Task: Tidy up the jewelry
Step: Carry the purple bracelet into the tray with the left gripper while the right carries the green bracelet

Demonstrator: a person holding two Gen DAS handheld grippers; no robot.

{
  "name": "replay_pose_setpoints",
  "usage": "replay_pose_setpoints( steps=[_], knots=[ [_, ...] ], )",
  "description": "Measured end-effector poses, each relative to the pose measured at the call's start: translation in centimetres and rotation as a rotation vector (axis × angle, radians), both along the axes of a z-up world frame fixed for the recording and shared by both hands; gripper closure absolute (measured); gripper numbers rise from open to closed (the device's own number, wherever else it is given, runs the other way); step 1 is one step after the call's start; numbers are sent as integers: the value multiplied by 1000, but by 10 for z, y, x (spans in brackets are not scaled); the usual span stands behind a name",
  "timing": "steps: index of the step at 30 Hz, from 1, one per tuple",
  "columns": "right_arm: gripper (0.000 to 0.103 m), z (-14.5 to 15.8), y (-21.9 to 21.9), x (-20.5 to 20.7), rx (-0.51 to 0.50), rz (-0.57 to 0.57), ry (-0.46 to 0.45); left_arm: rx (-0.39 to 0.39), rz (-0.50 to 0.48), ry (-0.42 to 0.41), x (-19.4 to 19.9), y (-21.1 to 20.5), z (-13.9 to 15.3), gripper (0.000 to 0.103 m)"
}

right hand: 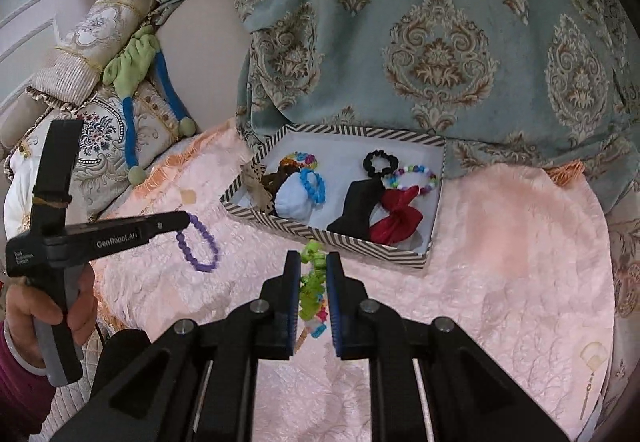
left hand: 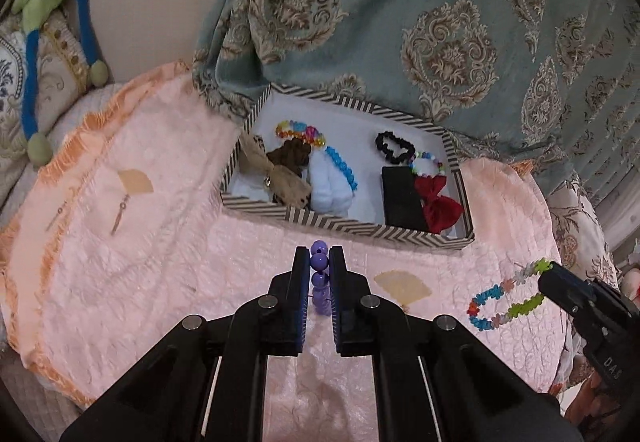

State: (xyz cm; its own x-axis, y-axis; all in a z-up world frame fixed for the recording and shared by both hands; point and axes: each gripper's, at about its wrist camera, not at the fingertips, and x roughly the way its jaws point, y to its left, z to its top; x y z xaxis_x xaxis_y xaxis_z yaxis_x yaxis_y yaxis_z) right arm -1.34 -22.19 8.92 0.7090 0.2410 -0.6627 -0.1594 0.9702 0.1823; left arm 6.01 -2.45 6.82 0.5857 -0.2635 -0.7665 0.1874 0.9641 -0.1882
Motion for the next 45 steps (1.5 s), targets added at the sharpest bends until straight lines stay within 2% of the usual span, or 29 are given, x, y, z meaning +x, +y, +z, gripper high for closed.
replay_pose_setpoints(
  steps=[14,21,35,39,45],
  knots=[
    [90,-5,15,26,-12,33,19,47,-5,4,22,-8,-4,103],
    [90,-9,24,63,-29,53,36,64,7,-3,51,-9,-5,103],
    [91,-24,45,139,4,101,70,116,35,-7,105,-3,-7,103],
    [91,-37,49,166,28,132,95,120,42,-10,121,-4,-4,103],
    [90,-78,35,215,-48,74,183,124,26,-10,149,-19,-1,103]
  ],
)
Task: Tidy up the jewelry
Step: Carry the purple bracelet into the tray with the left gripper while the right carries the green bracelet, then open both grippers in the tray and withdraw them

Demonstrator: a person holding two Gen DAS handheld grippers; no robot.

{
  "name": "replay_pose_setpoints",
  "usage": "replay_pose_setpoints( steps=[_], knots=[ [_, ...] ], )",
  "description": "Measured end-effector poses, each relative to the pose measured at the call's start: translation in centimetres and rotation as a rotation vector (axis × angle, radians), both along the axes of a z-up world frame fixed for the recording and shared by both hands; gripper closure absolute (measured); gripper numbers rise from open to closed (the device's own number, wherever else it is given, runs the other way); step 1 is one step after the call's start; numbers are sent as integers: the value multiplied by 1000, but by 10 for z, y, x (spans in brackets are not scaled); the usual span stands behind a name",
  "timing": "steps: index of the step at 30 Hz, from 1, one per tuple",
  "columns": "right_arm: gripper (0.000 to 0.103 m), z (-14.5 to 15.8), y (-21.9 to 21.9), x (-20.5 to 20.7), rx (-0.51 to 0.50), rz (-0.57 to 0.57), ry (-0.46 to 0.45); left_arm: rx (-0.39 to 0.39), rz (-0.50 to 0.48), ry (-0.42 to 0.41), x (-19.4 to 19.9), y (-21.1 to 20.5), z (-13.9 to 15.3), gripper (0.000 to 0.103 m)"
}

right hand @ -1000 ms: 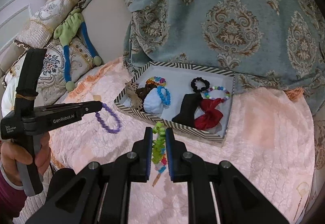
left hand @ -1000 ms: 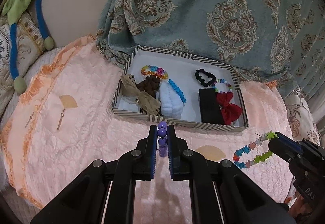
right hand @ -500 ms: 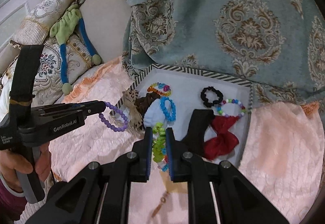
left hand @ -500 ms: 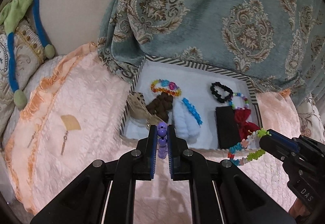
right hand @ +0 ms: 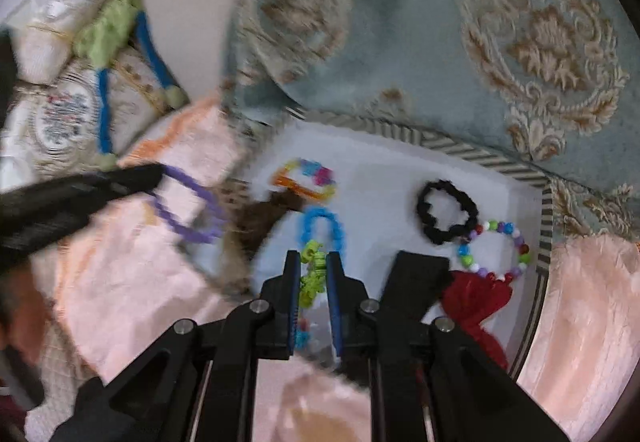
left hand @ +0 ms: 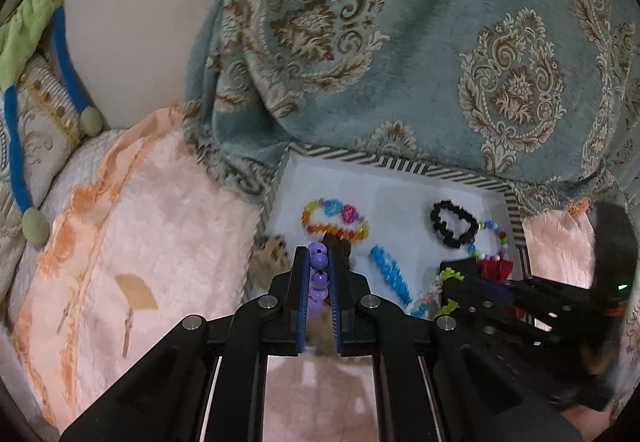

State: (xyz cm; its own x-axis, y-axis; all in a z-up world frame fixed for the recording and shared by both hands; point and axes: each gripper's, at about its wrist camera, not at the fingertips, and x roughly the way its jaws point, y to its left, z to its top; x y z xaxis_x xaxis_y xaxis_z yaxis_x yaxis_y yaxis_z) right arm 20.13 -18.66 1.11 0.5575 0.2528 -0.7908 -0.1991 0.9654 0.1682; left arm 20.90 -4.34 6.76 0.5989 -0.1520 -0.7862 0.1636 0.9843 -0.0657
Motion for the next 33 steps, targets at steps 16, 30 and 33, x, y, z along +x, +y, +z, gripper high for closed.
replay_pose_setpoints(
  steps=[16,30,33],
  knots=[
    [89,-36,-48,11,50,-93,1,-115,-117,116,100,-86,-66,103],
    [65,-20,-50,-1,75,-106,-18,-92,9,155,117,-62,-96,86],
    [58,-15,-54,-10,72,-140,-35,-83,3,142,101,-61,-86,85]
  ],
)
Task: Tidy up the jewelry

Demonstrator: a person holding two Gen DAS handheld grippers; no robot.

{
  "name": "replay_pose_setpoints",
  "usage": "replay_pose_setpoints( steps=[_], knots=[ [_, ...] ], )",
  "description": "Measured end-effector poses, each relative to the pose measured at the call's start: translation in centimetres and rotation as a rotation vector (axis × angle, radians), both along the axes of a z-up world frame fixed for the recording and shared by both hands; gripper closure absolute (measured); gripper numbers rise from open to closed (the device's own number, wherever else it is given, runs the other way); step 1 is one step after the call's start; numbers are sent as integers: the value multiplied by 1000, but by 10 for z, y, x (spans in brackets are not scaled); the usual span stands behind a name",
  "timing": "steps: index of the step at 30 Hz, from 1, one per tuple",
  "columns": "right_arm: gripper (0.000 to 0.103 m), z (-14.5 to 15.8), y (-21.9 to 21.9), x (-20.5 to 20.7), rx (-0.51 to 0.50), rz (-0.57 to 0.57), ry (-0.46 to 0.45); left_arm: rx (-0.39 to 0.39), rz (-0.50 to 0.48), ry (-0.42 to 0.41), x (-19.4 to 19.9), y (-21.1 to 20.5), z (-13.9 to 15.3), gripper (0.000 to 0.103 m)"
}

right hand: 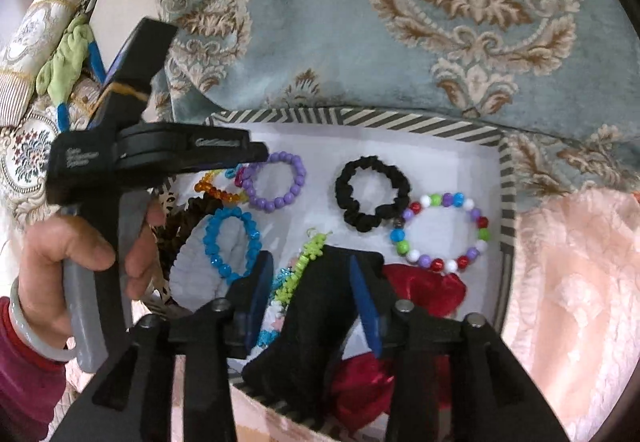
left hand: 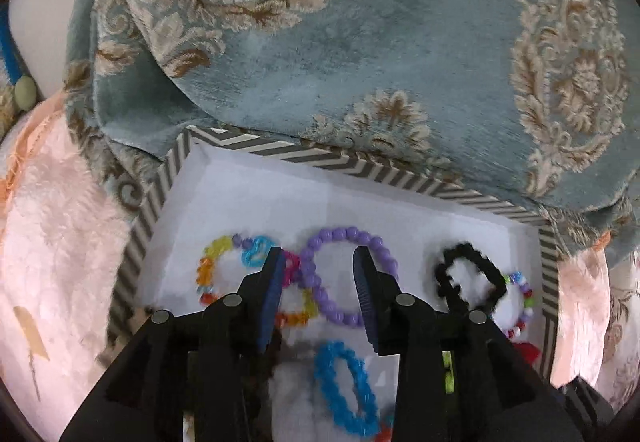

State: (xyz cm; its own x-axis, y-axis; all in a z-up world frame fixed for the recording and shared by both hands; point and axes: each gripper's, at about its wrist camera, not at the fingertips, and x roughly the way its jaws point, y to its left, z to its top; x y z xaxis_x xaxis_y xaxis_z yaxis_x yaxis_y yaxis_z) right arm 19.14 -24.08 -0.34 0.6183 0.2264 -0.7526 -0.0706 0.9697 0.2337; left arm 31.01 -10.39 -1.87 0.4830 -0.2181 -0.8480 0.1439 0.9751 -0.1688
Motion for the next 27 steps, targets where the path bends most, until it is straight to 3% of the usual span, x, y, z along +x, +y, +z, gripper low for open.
replay_pose_setpoints(
  steps=[9,17,27],
  knots=[
    [57,4,-5,-34,-50,-115,-14,111,-22,-83,-83,11,24,85],
    [50,18,3,-65,-78,-166,-34,136,-24,-148,-144,25,39,85],
    [47,43,23,-92,-83,-174,-71,129,2,-227,-189,37,69,85]
  ],
)
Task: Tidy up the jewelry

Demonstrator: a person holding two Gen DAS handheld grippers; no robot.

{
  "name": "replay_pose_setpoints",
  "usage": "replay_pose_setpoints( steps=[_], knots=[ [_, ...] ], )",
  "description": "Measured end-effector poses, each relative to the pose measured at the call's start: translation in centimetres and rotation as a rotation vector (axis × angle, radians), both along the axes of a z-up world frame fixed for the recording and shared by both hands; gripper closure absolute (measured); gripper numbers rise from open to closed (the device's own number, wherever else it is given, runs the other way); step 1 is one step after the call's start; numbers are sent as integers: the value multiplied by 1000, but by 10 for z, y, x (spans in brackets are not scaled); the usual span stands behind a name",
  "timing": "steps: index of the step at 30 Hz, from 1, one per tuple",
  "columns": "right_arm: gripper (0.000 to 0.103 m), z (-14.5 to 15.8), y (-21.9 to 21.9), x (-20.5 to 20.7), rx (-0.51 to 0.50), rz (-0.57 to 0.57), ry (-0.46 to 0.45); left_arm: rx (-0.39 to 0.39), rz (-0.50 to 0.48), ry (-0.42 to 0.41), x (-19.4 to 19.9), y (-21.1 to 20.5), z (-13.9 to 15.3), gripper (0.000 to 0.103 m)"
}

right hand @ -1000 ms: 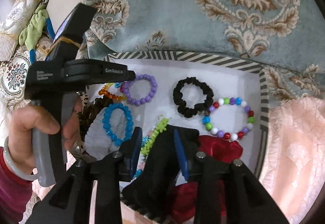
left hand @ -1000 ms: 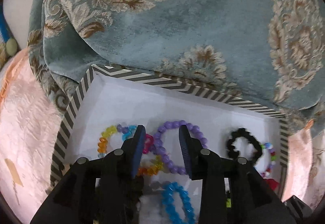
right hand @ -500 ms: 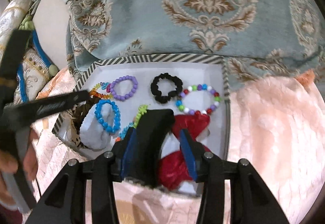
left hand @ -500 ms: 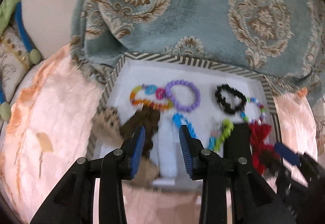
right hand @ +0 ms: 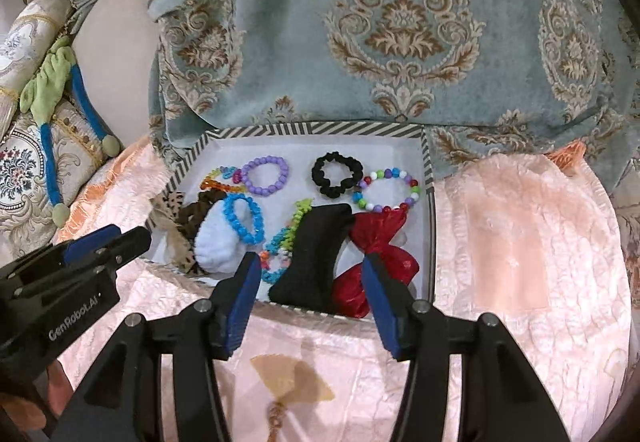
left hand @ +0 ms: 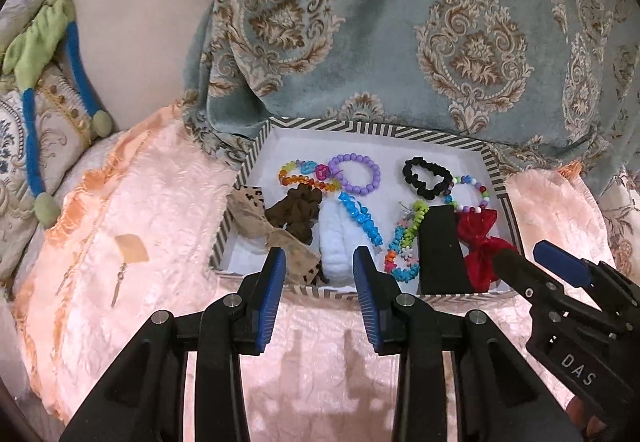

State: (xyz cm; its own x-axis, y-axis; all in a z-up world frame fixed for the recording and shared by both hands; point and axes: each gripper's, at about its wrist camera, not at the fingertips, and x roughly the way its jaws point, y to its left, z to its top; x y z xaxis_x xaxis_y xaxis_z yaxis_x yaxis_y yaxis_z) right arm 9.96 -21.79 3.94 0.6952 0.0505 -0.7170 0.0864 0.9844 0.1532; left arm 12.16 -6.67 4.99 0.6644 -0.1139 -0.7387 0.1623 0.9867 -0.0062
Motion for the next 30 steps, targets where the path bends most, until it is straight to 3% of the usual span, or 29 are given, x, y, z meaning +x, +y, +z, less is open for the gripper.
replay_pose_setpoints(
  steps=[8,30],
  knots=[
    [42,16,10,-13,-19,-1,-21,-6,29,-30,-15,7,13,85],
    [41,27,15,-27,-24,2,-29,10,54,-84,-33,10,29,85]
  ],
)
